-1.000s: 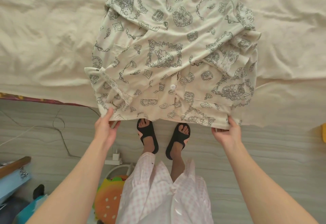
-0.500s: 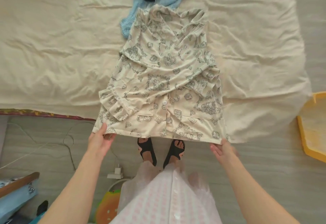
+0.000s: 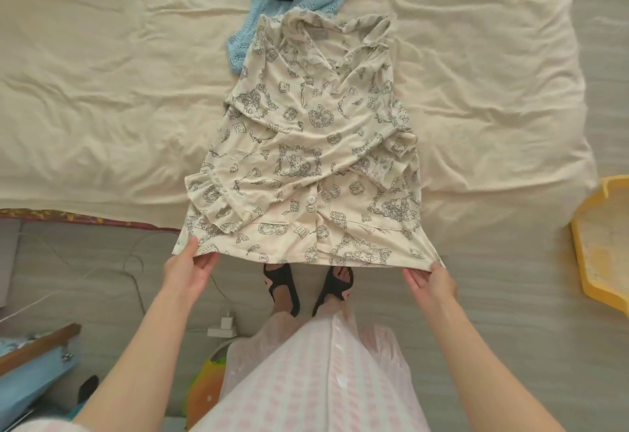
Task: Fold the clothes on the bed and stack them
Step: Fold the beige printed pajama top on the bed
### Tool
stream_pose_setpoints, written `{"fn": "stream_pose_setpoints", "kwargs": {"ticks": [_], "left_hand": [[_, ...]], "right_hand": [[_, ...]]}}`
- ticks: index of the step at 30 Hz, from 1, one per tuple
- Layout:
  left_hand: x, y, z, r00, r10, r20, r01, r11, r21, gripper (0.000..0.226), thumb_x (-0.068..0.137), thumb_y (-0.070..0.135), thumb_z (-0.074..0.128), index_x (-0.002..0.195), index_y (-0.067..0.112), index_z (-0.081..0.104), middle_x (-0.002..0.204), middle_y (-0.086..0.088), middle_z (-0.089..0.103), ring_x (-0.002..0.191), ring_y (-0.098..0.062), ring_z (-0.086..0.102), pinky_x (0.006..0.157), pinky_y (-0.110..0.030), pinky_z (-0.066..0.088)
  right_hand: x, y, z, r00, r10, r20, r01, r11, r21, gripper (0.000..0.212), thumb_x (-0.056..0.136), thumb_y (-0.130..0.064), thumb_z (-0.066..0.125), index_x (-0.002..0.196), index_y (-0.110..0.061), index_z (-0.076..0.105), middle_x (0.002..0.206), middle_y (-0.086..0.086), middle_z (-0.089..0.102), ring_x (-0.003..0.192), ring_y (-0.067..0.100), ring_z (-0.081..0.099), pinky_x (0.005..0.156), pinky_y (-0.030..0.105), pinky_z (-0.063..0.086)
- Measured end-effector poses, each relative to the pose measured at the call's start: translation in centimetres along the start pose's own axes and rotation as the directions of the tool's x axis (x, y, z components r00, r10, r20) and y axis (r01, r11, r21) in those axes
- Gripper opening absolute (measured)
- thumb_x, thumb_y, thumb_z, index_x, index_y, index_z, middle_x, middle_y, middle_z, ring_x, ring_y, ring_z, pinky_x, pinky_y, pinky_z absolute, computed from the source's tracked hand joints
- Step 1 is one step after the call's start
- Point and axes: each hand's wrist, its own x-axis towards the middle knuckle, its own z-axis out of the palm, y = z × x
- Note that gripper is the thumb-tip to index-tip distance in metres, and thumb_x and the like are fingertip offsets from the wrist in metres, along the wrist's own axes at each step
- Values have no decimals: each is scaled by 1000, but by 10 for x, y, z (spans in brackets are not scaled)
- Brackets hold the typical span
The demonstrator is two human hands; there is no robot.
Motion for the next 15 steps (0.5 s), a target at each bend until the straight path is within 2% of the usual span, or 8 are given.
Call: {"fn": "stream_pose_setpoints", "kwargs": {"ticks": [1,3,5,8,11,13,15], "left_hand": [[-6,5,3,1000,19,1,-19,1000,5,9,97,7,47,94,11,55,101,-6,61,91,-19,61,84,-38,48],[-20,20,13,999,53,12,-53,998,-13,9,97,7,48,92,11,55,94,-6,61,85,-17,61,85,-37,50],[-32,40,27,996,85,32,-83,995,-57,9,96,7,49,89,9,55,91,-7,61,82,-17,61,87,-35,53],[-47,75,57,986,122,112,-108,986,-124,10,97,7,47,89,6,53,91,-10,60,82,-16,61,91,-28,51],[-54,111,97,971,171,168,-145,977,-155,9,97,5,46,89,3,51,91,-12,59,80,-19,62,91,-27,51],[-54,136,128,957,204,206,-169,970,-172,8,96,4,48,89,2,51,89,-15,60,74,-21,67,77,-26,57],[-49,163,163,944,228,240,-188,966,-178,10,96,3,48,86,1,51,86,-16,61,64,-20,69,62,-25,58]], "right_hand": [[-6,-7,3,1000,-14,25,13,1000,24,30,102,-10,35,126,1,46,122,21,56,113,36,56,87,41,48],[-20,-26,12,998,-43,54,38,996,83,20,100,-9,34,103,-1,53,112,20,57,97,32,61,84,41,49],[-33,-51,24,994,-79,77,67,986,153,20,99,-7,35,87,-5,50,100,17,59,81,27,61,86,42,50],[-51,-94,46,980,-152,131,118,964,240,19,98,-6,36,83,-5,47,86,15,57,77,26,60,90,42,49],[-69,-138,79,958,-214,193,151,943,297,18,98,-6,37,83,-3,45,85,16,57,77,27,60,82,38,56],[-73,-166,106,946,-246,212,171,931,321,15,97,-3,39,83,-2,45,86,17,57,76,28,61,68,35,60],[-74,-194,138,935,-273,227,184,920,347,14,97,-2,39,85,-1,46,87,19,58,76,28,62,60,33,60]]}}
